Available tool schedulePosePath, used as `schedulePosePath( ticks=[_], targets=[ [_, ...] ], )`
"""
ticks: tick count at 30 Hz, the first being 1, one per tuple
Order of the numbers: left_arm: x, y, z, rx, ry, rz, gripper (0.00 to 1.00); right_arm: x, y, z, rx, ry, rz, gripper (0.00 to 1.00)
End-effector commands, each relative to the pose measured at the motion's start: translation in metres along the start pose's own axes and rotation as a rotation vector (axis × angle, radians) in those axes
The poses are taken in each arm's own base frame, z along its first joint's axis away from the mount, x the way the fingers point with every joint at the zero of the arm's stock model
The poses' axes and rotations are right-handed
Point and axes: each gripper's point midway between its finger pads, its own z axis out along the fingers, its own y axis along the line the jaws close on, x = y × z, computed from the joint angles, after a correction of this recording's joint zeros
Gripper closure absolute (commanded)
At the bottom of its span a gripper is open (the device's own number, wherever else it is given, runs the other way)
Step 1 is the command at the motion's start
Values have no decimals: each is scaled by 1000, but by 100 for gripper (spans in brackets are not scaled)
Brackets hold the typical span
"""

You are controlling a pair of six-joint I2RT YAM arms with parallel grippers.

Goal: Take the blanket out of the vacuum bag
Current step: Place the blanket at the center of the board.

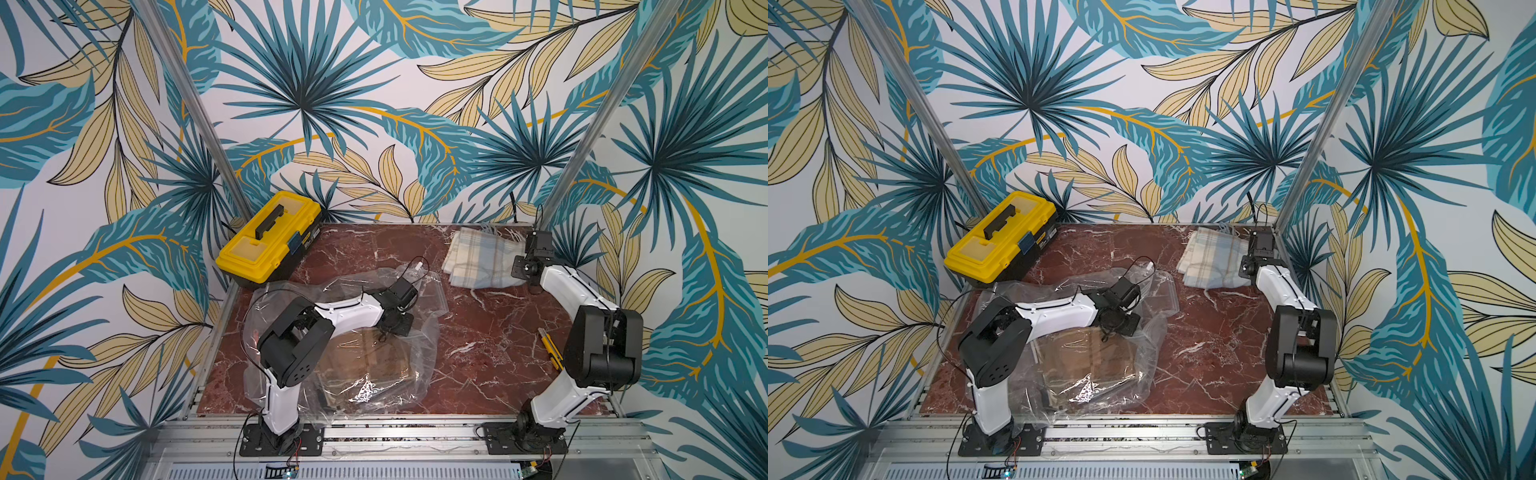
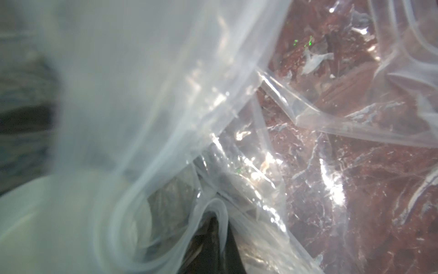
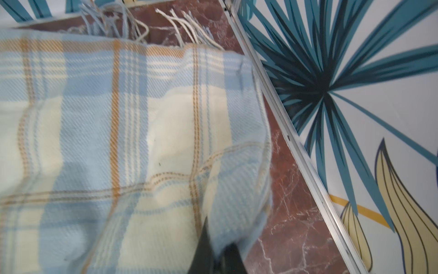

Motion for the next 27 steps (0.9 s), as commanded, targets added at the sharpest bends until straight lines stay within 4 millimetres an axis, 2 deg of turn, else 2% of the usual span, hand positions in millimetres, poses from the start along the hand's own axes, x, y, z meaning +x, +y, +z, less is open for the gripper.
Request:
schedulePosePath(
  ticks=[1, 3, 5, 7, 11, 13, 16, 19, 23, 27],
  targets=[
    [17, -11, 13, 35, 67, 30, 100, 11, -19, -13, 72, 10, 37, 100],
    [16, -14, 14, 41, 72, 37, 100, 16, -35, -22, 139, 2, 54, 100],
    [15, -16, 14, 43, 72, 44, 100, 15, -52, -39, 205, -26, 75, 79],
    [15, -19, 14, 46, 72, 52, 100, 10, -64, -62, 233, -65, 102, 69],
    [17, -26, 18, 60, 80, 59, 100, -14, -68, -109, 181, -163, 149, 38],
    [18, -29, 23, 61, 89, 63, 100, -22, -59, -116, 114, -186, 157, 29],
    [18, -37, 26, 67, 94, 76, 100, -26, -30, -103, -25, -160, 161, 25],
    [15, -43, 24, 68, 91, 86, 100, -21, 4, -68, -130, -32, 149, 25],
    [13, -39, 17, 46, 76, 84, 100, -6, 44, -19, -227, 160, 149, 24],
    [18, -25, 11, -19, 81, 69, 100, 5, 56, 9, -231, 236, 164, 24]
  ],
)
